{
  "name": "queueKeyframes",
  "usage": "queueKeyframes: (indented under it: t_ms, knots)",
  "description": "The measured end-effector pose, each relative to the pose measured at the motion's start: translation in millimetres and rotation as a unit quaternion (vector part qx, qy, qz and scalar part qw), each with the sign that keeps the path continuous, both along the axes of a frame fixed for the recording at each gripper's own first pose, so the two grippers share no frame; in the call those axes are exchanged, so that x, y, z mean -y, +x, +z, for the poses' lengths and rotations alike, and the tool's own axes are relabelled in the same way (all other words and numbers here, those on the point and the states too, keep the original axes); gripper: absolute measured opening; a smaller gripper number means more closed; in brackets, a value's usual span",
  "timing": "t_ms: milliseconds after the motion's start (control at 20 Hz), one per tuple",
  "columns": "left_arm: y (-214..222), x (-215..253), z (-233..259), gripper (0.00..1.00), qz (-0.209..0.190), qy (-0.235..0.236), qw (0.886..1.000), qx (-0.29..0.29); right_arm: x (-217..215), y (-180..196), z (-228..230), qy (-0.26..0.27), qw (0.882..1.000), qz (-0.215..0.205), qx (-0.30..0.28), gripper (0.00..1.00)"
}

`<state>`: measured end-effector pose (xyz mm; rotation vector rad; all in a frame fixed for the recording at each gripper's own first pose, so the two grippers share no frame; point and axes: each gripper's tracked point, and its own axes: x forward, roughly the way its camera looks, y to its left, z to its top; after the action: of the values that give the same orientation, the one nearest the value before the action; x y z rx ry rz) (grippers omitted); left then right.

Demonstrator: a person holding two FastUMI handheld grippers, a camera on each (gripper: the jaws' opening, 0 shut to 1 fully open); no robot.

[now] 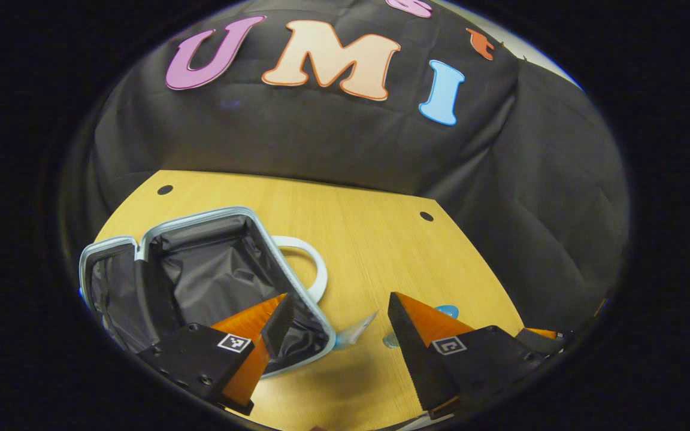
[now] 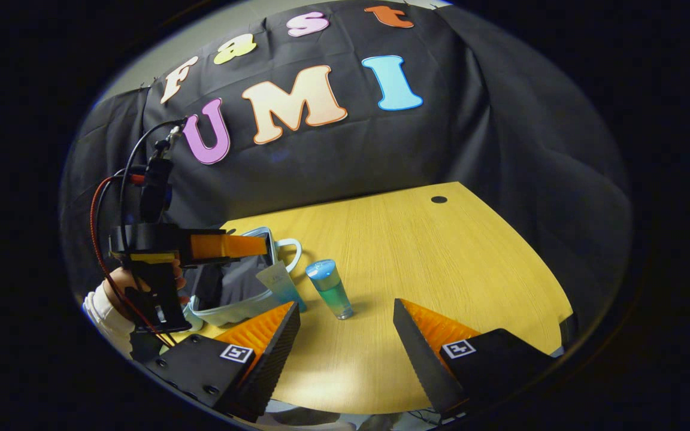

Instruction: First open the suitcase, pack the skin care products into it, and then close the suitcase.

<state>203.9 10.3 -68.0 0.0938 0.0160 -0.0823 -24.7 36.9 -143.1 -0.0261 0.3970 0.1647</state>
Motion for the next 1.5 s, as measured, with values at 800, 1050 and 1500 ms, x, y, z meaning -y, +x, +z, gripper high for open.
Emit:
queueKeyframes:
  t_ms: [800,1050,1500]
  knots:
    - [41,27,-57,0.66,0.018,0.029,0.999,-0.026,34,-20,-17,0.001,0.999,-0.014,-0.037,0.98]
    - [53,26,-81,0.67,0.029,0.037,0.998,-0.045,38,-24,-20,-0.006,0.999,-0.013,-0.04,0.94]
    - [81,17,-103,0.39,0.048,0.031,0.997,-0.058,42,-31,-21,-0.029,0.998,-0.015,-0.047,0.94]
